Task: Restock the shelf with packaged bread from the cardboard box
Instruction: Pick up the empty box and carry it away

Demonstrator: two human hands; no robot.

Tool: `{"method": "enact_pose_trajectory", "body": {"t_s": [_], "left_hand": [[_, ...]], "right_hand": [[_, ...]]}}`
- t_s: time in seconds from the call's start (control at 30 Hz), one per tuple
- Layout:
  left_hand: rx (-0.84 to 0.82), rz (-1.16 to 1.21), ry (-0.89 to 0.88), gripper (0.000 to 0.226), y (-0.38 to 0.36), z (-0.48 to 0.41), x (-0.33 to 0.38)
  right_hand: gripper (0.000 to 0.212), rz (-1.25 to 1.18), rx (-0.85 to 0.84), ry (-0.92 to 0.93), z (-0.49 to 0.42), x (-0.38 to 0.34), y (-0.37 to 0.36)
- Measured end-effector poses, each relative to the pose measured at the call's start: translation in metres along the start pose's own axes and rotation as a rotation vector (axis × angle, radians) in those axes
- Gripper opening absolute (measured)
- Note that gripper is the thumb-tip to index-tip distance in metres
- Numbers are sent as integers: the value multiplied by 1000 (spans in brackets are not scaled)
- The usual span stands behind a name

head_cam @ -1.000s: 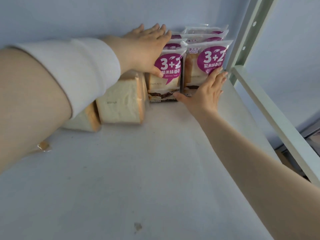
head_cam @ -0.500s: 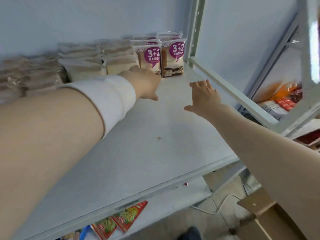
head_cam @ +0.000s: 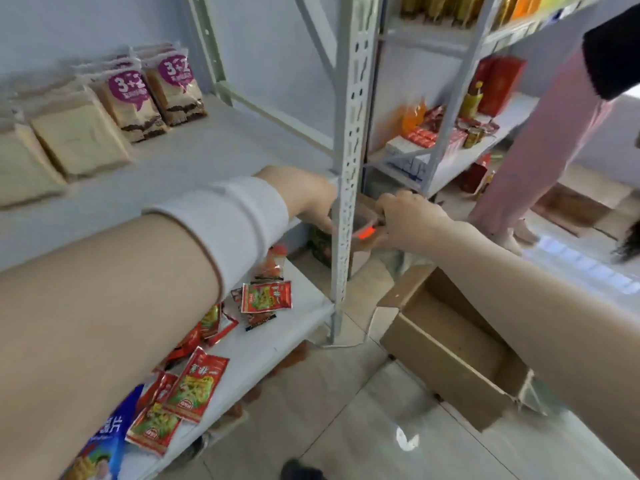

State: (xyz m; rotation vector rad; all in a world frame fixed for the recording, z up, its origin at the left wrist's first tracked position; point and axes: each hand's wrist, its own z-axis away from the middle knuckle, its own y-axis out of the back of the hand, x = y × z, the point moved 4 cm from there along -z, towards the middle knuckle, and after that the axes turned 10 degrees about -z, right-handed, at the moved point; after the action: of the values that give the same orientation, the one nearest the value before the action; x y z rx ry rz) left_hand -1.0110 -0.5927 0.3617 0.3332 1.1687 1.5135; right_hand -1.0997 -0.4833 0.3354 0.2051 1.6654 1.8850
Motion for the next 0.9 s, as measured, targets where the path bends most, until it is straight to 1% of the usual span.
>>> {"method": "enact_pose_trajectory", "body": {"t_s": [0.17, 0.3, 0.4, 0.5, 0.63, 0.73, 0.83, 0.9], "left_hand": [[-31, -26, -223, 62, 7, -40, 151], [-33, -71, -333, 59, -4, -77, 239], [-13, -150, -396, 52, -8, -107, 282], [5, -221, -408, 41, -8, -149, 307], [-14, -219, -413, 38, -30, -231, 332], [-112, -99, -434, 39, -62, -288, 344], [-274, 111, -340, 51, -103, -338, 352], [-334, 308, -247, 61, -135, -371, 358]], "right_hand": [[52, -28, -83, -269, 81, 152, -40], [47, -56, -163, -480, 124, 246, -78], [47, -78, -212, -568, 130, 297, -109], [45, -107, -235, -639, 120, 341, -137], [40, -167, -237, -742, 93, 400, -182], [46, -334, -257, -893, 86, 432, -224], [57, -575, -249, -1074, 82, 463, -270], [62, -708, -194, -1146, 75, 485, -302]]}}
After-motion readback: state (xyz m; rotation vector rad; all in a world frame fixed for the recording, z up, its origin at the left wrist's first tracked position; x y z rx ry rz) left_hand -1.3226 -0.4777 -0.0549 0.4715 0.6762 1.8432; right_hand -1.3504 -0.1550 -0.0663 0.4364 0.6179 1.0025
